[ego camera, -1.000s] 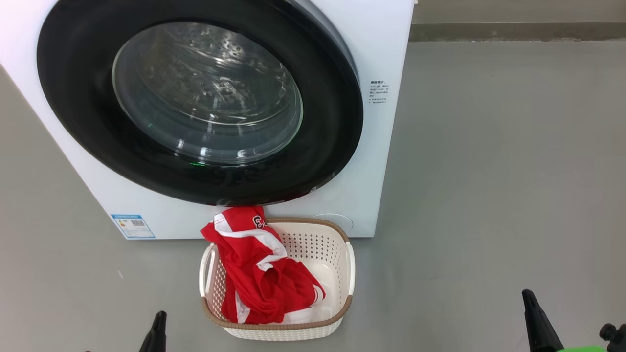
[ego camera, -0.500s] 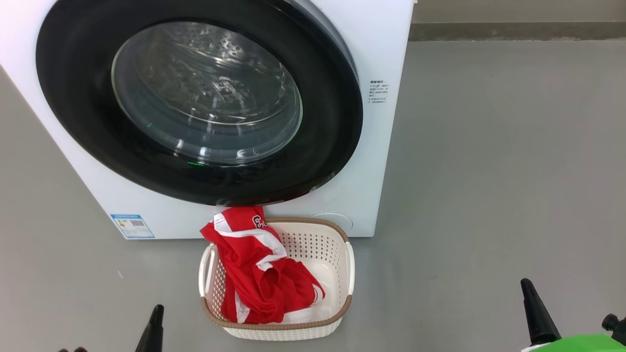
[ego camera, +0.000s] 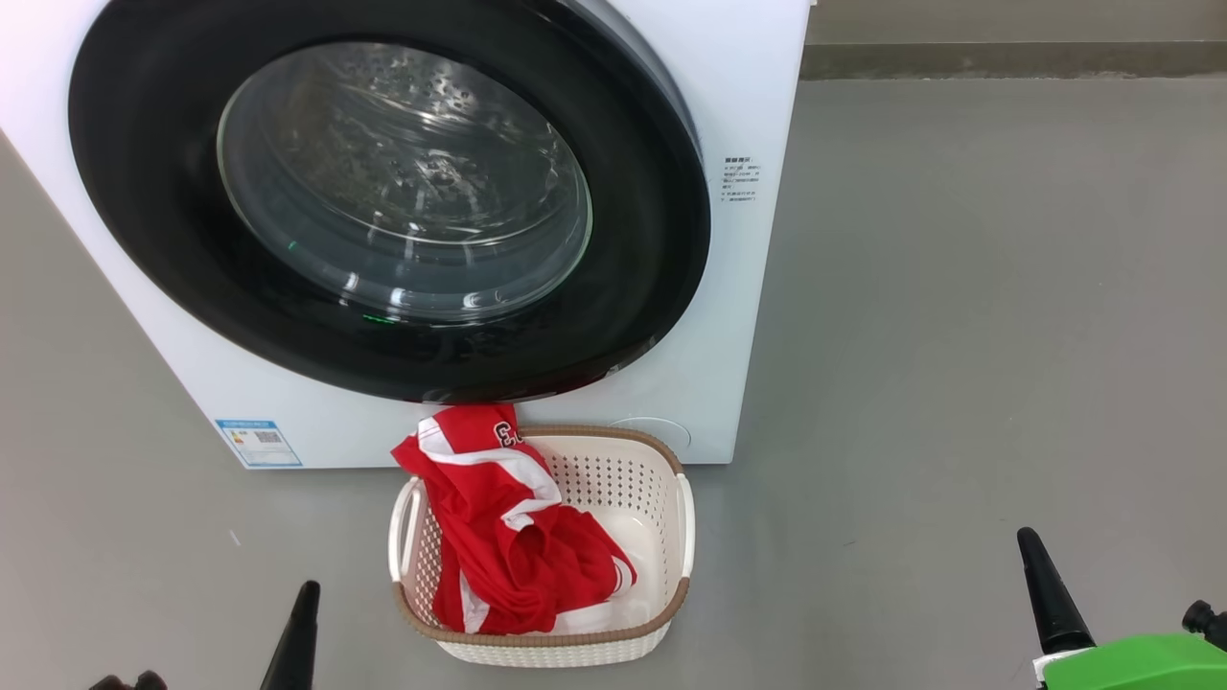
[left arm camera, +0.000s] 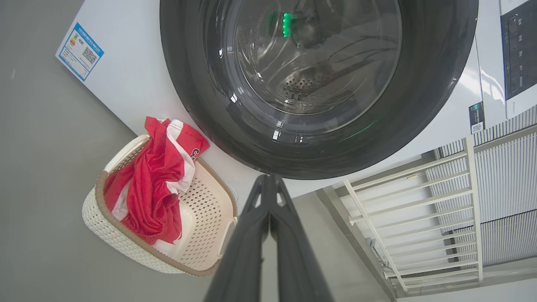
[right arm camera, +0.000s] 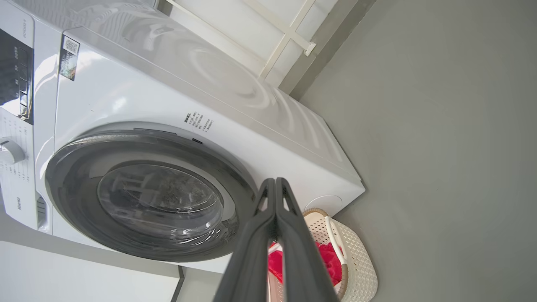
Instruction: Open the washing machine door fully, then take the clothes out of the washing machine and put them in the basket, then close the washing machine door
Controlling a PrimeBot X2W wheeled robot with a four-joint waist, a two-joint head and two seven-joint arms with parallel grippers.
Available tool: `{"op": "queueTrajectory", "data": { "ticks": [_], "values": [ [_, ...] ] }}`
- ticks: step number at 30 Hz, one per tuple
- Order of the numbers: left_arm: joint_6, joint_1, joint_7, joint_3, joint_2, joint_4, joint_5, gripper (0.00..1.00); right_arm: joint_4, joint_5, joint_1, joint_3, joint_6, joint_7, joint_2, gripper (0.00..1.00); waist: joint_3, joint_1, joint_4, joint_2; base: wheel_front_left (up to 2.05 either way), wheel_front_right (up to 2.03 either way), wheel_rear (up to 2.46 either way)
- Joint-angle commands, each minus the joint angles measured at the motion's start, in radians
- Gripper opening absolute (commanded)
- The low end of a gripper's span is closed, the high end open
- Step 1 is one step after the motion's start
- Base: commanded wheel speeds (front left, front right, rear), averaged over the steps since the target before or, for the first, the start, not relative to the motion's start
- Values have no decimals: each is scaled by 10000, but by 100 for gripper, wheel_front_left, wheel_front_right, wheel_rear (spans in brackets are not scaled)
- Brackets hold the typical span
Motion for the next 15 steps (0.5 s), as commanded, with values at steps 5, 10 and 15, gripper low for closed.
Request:
{"op": "queueTrajectory", "data": {
  "ticks": [5,10,15],
  "values": [
    [-47,-537,216,364,50,-274,-642,0,-206,737,-673,117,-6,170,-190,0,3,0,-5,0,0,0,0],
    [-50,-615,364,429,19,-279,-1154,0,-187,1238,-813,116,-7,319,-201,0,7,0,-10,0,0,0,0],
    [-53,-693,512,493,-13,-285,-1667,0,-168,1739,-954,115,-7,468,-211,0,10,0,-15,0,0,0,0]
  ]
}}
